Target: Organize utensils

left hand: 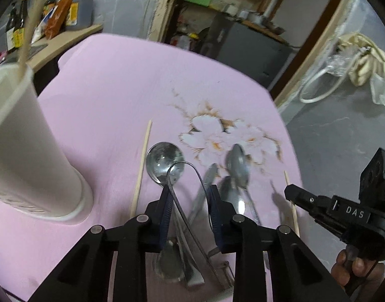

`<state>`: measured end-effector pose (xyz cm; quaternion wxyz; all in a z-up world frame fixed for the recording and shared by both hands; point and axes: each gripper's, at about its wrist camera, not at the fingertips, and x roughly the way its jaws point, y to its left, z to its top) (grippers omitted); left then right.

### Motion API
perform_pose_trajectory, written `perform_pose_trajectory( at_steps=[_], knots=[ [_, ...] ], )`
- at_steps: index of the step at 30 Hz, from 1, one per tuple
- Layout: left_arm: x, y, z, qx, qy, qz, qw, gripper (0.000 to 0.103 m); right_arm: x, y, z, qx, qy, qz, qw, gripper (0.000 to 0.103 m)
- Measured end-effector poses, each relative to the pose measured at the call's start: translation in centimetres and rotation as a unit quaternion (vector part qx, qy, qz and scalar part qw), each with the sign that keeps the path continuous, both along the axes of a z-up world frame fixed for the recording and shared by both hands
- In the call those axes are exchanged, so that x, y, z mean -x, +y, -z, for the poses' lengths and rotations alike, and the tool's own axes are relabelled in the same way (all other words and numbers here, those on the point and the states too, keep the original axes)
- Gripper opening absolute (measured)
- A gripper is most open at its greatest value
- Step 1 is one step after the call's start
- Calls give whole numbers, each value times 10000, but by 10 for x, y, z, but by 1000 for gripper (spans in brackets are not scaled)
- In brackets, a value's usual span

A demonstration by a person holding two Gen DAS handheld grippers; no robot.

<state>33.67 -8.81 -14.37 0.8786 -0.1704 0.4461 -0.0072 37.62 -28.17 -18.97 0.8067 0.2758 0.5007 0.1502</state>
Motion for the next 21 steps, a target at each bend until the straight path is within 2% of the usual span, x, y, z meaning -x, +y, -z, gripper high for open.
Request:
perform_pose_trajectory(
  at_steps=[10,16,21],
  knots=[
    [38,-9,-44,-380,-714,589,9950,24,51,-17,-39,-99,-723,273,9970,4],
    [49,5,-63,-329,-943,631,9930,23,66,-15,-65,-64,-1347,420,9900,4],
    [56,23,-74,-269,-1030,652,9922,23,70,2,-84,5,-1559,441,9868,4]
  ],
)
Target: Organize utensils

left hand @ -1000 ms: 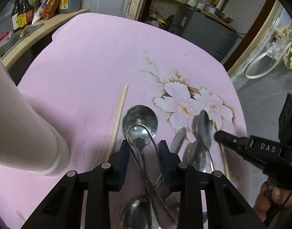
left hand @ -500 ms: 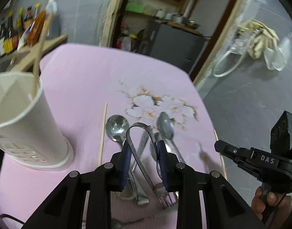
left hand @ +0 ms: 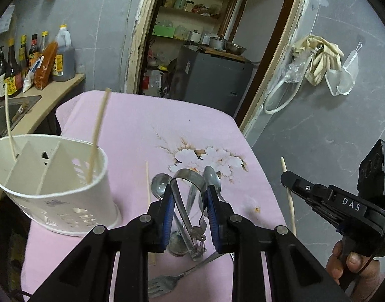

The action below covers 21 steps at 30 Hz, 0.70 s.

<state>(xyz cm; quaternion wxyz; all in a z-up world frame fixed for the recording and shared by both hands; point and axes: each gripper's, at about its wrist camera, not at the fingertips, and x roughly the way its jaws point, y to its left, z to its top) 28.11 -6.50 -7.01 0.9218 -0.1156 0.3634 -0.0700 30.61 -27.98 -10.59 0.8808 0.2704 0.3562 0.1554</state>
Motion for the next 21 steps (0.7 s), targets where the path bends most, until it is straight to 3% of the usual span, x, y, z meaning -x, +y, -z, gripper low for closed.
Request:
perform_pose_trajectory(
  at_steps=[11,21],
  knots=[
    [16,54,-64,167,-445,166,9987,23,2,39,-52,-107,-787,175,9967,4],
    [20,150,-121,307,-776,-45,9965,23,-16,126,-102,-371,-1915,82,9808,4]
  ],
)
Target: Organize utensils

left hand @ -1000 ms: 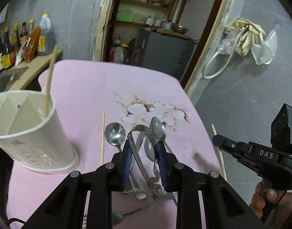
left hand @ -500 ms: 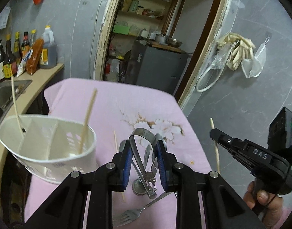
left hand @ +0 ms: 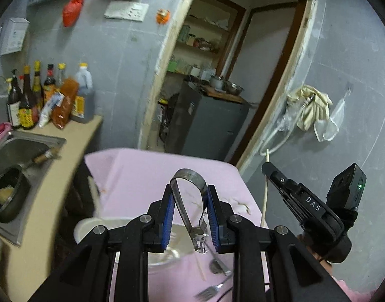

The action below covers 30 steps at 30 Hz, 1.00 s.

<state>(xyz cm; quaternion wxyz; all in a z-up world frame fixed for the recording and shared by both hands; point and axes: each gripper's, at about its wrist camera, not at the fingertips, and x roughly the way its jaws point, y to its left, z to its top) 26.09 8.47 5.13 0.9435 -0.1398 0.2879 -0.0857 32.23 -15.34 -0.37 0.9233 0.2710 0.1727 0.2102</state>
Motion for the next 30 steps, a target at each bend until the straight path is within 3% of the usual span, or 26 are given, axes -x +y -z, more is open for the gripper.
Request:
perform_pose_trajectory(
  at_steps=[8,15,22,24,30],
  knots=[
    [11,56,-11,-218,-177,-396,9988,23,-15,64,-20,29,-562,-53,9984,4],
    [6,86,13,-472,-97,-654,9967,23,-22,93,-9,423,-723,232,9962,4],
    [-5,79,42,-788,-100,-588,9951,23,-22,108,0,1125,-915,617,9875,4],
    [-9,71,50,-1001,-121,-545,9934,23,-21,111,0,1194,-960,656,9860,4],
    [-14,62,68,-1100,-19,-554,9924,23,-22,115,8,1151,-935,768,9860,4]
  ],
)
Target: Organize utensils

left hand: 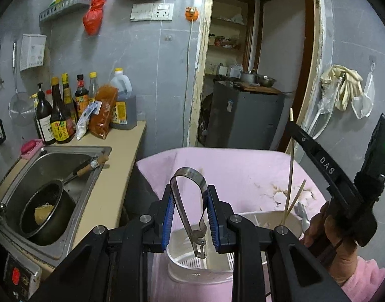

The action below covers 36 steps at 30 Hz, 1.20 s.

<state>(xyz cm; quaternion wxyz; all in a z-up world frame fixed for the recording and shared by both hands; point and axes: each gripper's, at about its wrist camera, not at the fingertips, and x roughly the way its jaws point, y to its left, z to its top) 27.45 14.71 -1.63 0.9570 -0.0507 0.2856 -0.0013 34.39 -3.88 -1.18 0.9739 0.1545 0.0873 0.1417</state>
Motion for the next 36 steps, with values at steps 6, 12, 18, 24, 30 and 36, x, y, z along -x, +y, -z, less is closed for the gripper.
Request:
perform_pose_trajectory(
  at_steps=[6,12,18,24,30,36],
  knots=[
    [-1,3,11,73,88,-74,9999,23,2,1,14,-64,50,135,9999,4],
    [-3,1,16,250,175,-31,9995,24,6,7,25,95,85,107,9999,5],
    [-2,7,15,750,169,149,9969,24,9,3,25,183,304,-92,9993,7],
    [0,7,12,942,200,149,9952,30,15,-10,24,59,580,-239,9980,24],
    [2,-4,2,1084,84,156,9940,43,28,-32,11,-48,665,-147,9977,42],
    [4,-26,-11,1148,-198,218,9929,58,44,-68,-9,18,681,89,9976,61]
  ],
)
